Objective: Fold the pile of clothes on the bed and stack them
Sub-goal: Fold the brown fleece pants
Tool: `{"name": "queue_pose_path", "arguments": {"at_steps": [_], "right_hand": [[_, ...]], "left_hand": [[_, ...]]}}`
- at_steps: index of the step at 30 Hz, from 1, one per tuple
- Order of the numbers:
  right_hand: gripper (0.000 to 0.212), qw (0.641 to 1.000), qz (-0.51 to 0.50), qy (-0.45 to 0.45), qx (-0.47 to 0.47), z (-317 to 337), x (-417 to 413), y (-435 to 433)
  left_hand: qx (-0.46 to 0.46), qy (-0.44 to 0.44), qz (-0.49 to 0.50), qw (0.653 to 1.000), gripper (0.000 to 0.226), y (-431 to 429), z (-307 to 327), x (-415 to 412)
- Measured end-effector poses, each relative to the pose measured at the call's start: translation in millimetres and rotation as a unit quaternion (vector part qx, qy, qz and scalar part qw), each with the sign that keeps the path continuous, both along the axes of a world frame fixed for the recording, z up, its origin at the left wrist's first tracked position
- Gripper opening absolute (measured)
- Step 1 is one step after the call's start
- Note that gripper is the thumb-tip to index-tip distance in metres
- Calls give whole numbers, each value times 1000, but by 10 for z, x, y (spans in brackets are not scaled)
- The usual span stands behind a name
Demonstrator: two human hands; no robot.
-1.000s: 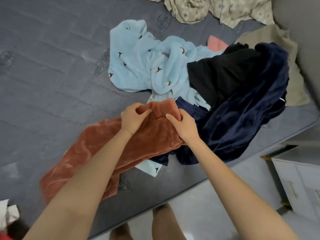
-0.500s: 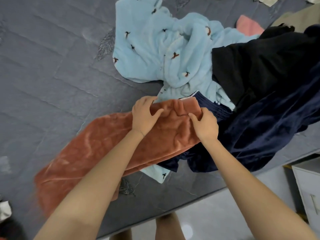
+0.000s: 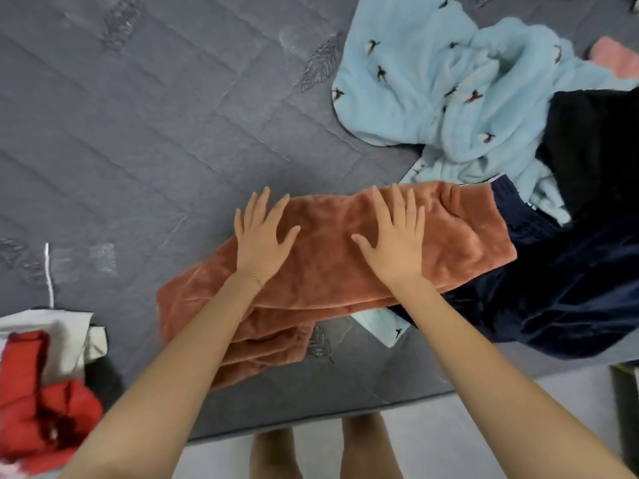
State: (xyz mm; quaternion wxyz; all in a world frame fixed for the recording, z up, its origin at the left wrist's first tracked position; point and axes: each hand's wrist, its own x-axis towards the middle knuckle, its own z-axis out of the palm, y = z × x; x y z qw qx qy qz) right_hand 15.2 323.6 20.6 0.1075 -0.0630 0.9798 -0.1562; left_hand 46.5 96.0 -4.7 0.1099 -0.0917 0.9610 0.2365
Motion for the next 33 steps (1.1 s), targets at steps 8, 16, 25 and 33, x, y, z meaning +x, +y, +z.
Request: {"name": "queue_pose_path", "arguments": {"at_steps": [8,16,25,33], "right_hand": [[82,996,50,-69,-18,-76,617,-829],[84,987,125,-96,-26,-136,1033,-1423],[79,974,178,-133,-36,-213,1137,-1856],[21,962,208,-151,-90,-275,1088,-2011]], "left_hand": [[37,-56,134,989,57,-892,73,647],[64,-92,158,981,54,-1368,-50,1240],[181,-110,246,946,73,-1580,-194,1675],[203,-50,148,967,20,-1635,-248,1989]]}}
